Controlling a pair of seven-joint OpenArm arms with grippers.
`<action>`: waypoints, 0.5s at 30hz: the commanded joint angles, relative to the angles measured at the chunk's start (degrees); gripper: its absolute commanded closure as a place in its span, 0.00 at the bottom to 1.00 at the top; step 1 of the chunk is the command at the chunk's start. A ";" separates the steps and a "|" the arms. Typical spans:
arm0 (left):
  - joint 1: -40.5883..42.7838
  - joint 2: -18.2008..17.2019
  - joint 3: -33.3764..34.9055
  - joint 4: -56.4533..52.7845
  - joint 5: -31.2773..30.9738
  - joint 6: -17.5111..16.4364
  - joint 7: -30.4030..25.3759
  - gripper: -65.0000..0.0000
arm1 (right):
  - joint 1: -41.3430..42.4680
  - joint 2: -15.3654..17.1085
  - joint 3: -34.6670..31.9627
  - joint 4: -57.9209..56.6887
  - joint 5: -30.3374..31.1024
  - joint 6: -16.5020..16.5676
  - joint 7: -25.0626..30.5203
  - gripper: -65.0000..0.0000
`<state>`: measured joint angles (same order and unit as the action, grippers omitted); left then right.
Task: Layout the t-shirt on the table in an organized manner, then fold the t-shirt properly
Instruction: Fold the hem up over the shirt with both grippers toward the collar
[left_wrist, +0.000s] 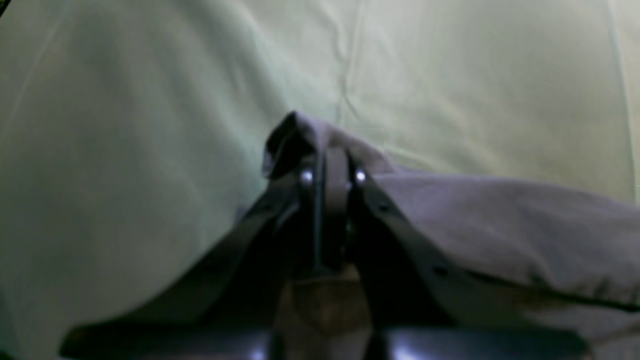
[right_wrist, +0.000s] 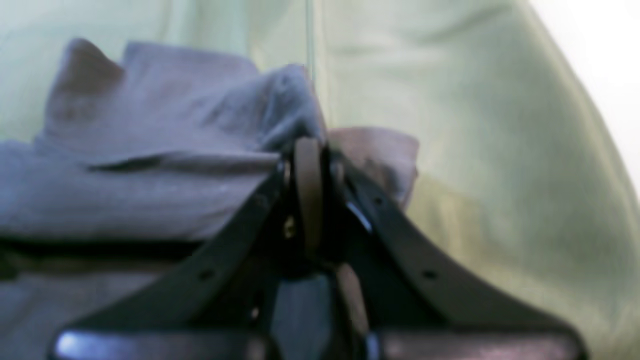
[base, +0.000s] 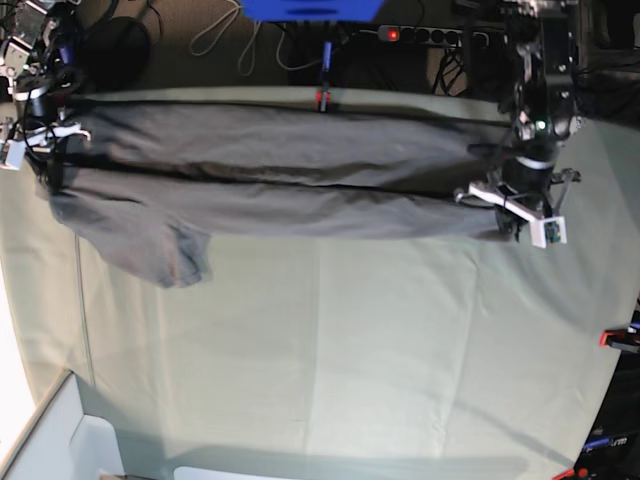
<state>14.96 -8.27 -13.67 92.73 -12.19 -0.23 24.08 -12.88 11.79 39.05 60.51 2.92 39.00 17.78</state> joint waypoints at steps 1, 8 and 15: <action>0.56 -0.39 -0.17 1.82 -0.08 -0.08 -1.35 1.00 | -0.70 1.18 0.29 0.98 1.08 1.00 1.60 1.00; 2.93 0.67 -5.36 2.79 -0.08 -0.43 -1.44 1.00 | -1.31 0.82 0.38 1.07 1.17 1.00 1.69 1.00; 2.93 1.20 -7.65 2.79 -0.08 -0.52 -1.09 1.00 | -3.25 0.91 0.38 1.07 0.99 1.00 3.98 1.00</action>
<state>18.24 -6.61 -20.91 94.61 -12.47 -1.13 24.27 -16.43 11.55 38.98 60.64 2.79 39.09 19.64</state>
